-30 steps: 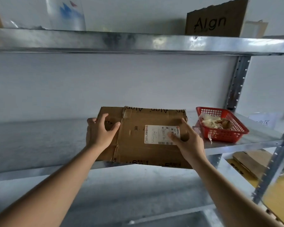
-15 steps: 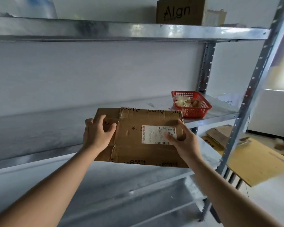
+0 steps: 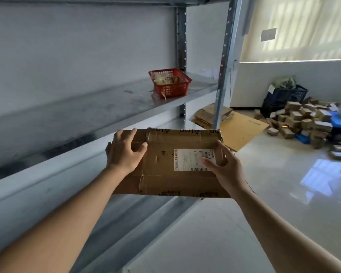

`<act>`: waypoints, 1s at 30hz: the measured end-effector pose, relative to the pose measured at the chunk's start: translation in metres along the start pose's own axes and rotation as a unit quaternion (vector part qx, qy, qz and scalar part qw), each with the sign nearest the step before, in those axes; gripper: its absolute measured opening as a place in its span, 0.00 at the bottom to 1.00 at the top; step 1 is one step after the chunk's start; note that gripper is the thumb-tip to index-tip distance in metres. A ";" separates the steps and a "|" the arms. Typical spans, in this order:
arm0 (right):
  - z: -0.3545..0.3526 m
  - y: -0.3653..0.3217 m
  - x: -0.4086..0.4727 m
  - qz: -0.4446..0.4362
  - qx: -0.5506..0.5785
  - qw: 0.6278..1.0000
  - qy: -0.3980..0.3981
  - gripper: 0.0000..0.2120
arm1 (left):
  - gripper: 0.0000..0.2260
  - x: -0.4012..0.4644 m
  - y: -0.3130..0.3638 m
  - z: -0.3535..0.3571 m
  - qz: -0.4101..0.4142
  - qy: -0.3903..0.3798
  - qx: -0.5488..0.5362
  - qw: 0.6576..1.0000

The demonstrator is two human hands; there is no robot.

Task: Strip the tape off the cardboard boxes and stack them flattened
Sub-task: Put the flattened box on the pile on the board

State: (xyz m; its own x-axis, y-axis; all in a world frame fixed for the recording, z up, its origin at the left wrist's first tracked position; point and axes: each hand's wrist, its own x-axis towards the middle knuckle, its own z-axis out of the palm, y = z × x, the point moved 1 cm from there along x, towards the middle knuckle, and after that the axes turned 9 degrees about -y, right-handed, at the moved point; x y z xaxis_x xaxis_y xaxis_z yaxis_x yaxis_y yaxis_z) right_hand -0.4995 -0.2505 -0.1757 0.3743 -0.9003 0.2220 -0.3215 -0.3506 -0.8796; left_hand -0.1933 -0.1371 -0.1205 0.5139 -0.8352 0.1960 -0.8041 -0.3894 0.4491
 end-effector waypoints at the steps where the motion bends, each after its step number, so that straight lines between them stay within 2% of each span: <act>1: -0.009 0.010 -0.010 0.011 0.000 1.000 0.004 0.38 | 0.30 -0.003 0.011 0.012 0.015 -0.016 0.011 1.000; 2: -0.019 0.021 -0.019 0.021 0.001 1.000 0.011 0.37 | 0.30 -0.006 0.023 0.023 0.033 -0.032 0.021 0.999; 6: -0.065 0.065 -0.038 0.062 -0.001 0.997 0.047 0.42 | 0.30 -0.016 0.077 0.070 0.119 -0.083 0.066 0.987; 10: -0.122 0.113 -0.041 0.070 -0.027 0.995 0.069 0.39 | 0.30 -0.013 0.141 0.120 0.167 -0.123 0.094 0.974; 15: -0.211 0.185 -0.026 0.117 -0.060 0.990 0.056 0.43 | 0.31 -0.005 0.233 0.196 0.192 -0.168 0.119 0.959; 22: -0.329 0.271 0.007 0.156 -0.076 0.984 0.041 0.44 | 0.31 0.015 0.350 0.289 0.210 -0.200 0.135 0.947; 30: -0.399 0.340 0.104 0.158 -0.089 0.983 0.041 0.46 | 0.30 0.104 0.432 0.365 0.210 -0.226 0.095 0.947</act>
State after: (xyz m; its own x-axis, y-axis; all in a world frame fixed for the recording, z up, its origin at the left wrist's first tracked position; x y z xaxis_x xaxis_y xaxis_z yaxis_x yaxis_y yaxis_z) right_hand -0.9169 -0.5664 -0.2840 0.1630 -0.9866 -0.0107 -0.5600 -0.0836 -0.8243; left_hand -0.5962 -0.5338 -0.2239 -0.0091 -0.9960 -0.0887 -0.9703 -0.0127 0.2417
